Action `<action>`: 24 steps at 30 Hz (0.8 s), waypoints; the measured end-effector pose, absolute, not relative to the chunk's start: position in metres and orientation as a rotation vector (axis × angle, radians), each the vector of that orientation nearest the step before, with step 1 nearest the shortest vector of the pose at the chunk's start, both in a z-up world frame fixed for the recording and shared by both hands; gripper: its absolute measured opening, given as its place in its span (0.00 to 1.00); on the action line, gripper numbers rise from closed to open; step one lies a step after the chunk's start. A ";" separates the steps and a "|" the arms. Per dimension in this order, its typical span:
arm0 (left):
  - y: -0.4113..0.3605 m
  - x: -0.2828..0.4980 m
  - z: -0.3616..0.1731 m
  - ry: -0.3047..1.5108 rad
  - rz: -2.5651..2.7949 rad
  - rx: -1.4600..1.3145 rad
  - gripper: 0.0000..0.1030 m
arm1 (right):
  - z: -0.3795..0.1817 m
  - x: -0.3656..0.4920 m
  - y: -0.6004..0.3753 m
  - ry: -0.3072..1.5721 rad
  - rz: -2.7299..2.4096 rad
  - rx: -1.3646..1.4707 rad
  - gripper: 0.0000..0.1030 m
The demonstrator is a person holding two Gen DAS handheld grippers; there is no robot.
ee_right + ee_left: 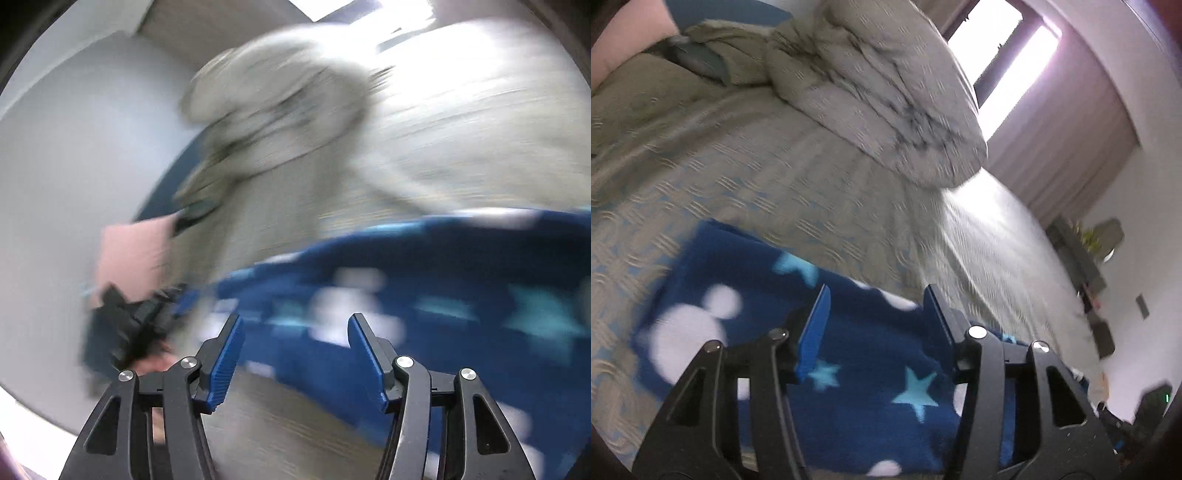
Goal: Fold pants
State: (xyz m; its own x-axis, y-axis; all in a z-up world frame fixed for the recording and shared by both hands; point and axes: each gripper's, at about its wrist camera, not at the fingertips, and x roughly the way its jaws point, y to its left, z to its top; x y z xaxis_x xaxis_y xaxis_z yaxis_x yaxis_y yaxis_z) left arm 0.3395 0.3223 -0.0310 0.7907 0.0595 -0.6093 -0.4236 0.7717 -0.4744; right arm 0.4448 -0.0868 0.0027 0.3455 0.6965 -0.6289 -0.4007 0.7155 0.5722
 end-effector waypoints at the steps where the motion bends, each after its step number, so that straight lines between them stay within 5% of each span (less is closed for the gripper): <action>1: 0.315 0.349 -0.038 0.645 0.279 -0.641 0.54 | 0.001 0.437 -0.125 0.963 0.653 0.360 0.58; 8: 0.285 0.388 -0.095 0.880 0.448 -0.470 0.54 | -0.023 0.393 -0.331 0.924 0.187 0.530 0.59; 19: 0.265 0.404 -0.102 0.871 0.526 -0.247 0.68 | -0.039 0.422 -0.351 0.875 0.149 0.713 0.66; 21: 0.270 0.403 -0.101 0.863 0.514 -0.275 0.68 | -0.044 0.427 -0.353 0.873 0.177 0.755 0.55; 23: 0.270 0.404 -0.102 0.861 0.512 -0.273 0.69 | -0.041 0.432 -0.354 0.863 0.171 0.756 0.25; 24: 0.270 0.405 -0.102 0.861 0.514 -0.271 0.69 | -0.037 0.436 -0.354 0.843 0.169 0.759 0.25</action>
State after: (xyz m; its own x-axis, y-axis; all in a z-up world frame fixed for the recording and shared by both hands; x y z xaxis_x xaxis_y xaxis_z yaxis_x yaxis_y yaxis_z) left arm 0.4050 0.2700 -0.1023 0.5405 0.3201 -0.7781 -0.5332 0.8457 -0.0225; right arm 0.4355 -0.3544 -0.0369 0.6689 0.4209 -0.6127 0.1523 0.7292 0.6672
